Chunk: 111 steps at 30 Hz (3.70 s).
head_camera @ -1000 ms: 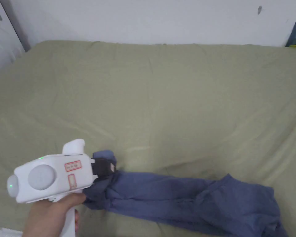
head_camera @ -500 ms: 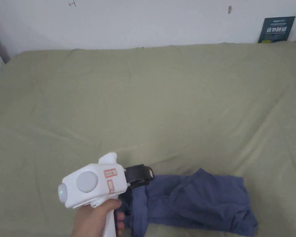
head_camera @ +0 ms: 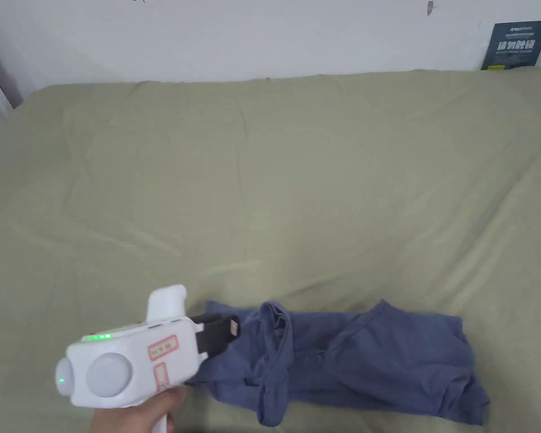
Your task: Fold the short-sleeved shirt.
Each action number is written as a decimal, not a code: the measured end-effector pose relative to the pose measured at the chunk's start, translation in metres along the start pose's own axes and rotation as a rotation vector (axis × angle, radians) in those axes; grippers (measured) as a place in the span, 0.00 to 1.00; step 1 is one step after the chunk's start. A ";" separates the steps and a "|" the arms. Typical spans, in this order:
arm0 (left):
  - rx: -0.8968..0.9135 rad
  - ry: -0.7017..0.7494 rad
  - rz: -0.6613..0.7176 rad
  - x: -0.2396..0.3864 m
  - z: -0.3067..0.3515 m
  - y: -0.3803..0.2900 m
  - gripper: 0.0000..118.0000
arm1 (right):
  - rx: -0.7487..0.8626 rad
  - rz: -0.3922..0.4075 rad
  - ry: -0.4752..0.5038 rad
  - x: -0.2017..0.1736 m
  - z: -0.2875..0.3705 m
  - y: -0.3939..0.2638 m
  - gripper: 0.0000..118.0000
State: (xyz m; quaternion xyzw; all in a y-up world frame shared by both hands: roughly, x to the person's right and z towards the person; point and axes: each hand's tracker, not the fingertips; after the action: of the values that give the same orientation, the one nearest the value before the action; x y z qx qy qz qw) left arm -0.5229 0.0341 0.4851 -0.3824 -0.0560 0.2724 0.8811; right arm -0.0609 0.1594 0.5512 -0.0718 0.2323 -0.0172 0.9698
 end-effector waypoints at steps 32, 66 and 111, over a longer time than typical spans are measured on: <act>0.280 0.213 -0.276 0.048 0.124 -0.035 0.10 | 0.005 0.014 0.021 0.006 -0.003 0.000 0.00; -0.002 -0.069 0.439 -0.078 0.011 0.021 0.10 | -0.112 0.065 0.009 -0.011 -0.030 -0.004 0.00; 0.008 -0.116 0.177 0.062 -0.042 -0.006 0.14 | -0.132 -0.034 0.005 0.014 -0.033 -0.018 0.00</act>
State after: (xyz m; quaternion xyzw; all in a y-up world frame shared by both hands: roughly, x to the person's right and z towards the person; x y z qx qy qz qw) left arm -0.4547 0.0358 0.4534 -0.3661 -0.0719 0.3713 0.8503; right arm -0.0634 0.1367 0.5189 -0.1397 0.2341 -0.0183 0.9619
